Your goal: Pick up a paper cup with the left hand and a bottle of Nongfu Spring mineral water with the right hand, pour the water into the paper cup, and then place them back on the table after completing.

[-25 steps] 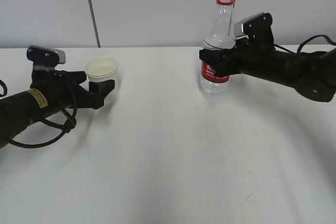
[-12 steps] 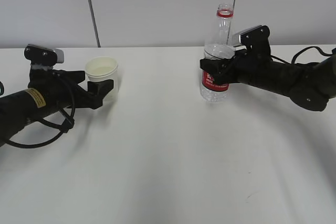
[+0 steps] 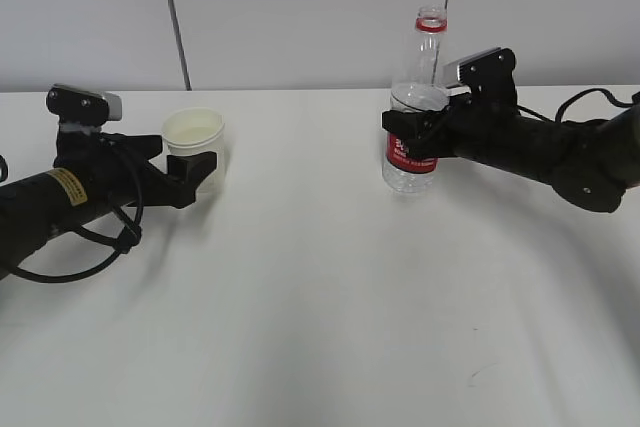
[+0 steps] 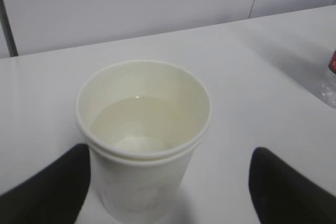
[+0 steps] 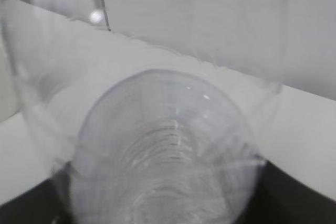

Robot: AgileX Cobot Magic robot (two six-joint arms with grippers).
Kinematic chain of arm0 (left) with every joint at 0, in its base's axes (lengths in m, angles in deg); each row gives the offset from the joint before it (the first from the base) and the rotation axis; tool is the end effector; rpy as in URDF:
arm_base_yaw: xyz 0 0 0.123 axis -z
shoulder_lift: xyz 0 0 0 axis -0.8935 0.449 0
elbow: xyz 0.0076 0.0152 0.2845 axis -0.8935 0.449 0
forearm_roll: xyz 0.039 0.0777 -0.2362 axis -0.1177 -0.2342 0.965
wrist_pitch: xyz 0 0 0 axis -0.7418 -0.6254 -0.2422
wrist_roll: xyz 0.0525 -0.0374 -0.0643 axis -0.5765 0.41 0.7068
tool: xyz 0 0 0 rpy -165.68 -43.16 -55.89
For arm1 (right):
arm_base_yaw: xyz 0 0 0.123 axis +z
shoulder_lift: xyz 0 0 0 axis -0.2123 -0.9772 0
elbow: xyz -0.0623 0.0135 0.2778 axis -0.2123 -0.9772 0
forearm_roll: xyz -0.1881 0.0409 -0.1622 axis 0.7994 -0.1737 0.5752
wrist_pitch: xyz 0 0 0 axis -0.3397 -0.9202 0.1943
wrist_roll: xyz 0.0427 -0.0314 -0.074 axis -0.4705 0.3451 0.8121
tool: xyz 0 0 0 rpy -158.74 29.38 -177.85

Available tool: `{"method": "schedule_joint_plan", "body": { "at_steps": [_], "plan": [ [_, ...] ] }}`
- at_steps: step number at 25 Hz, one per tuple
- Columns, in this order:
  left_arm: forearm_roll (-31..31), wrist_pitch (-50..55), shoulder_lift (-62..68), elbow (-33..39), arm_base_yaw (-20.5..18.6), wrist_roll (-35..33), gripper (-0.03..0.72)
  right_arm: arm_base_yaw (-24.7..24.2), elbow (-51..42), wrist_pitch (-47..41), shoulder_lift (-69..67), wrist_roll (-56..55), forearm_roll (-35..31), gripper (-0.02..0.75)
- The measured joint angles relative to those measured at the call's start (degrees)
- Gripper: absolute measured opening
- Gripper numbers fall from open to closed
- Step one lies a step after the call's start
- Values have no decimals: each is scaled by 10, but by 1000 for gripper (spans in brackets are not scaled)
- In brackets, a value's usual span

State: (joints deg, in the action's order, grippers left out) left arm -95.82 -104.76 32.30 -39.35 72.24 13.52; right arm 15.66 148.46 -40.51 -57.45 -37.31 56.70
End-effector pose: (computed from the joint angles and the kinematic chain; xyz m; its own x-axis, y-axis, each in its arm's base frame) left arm 0.3525 -0.0912 0.1080 -0.2826 0.0142 -0.9591 0.5057 0.8519 -0.1364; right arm 0.4379 0.0719 0.1160 -0.1811 -0.1326 -0.9745 -0.5683 0.8228 -0.0063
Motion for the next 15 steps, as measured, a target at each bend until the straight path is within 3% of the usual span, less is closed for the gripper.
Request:
{"method": "schedule_joint_plan", "body": {
  "at_steps": [6, 12, 15],
  "plan": [
    [0, 0, 0, 0, 0, 0, 563, 0, 0, 0, -1, 0, -1, 438],
    [0, 0, 0, 0, 0, 0, 563, 0, 0, 0, -1, 0, 1, 581],
    [0, 0, 0, 0, 0, 0, 563, 0, 0, 0, -1, -5, 4, 611]
  ]
}}
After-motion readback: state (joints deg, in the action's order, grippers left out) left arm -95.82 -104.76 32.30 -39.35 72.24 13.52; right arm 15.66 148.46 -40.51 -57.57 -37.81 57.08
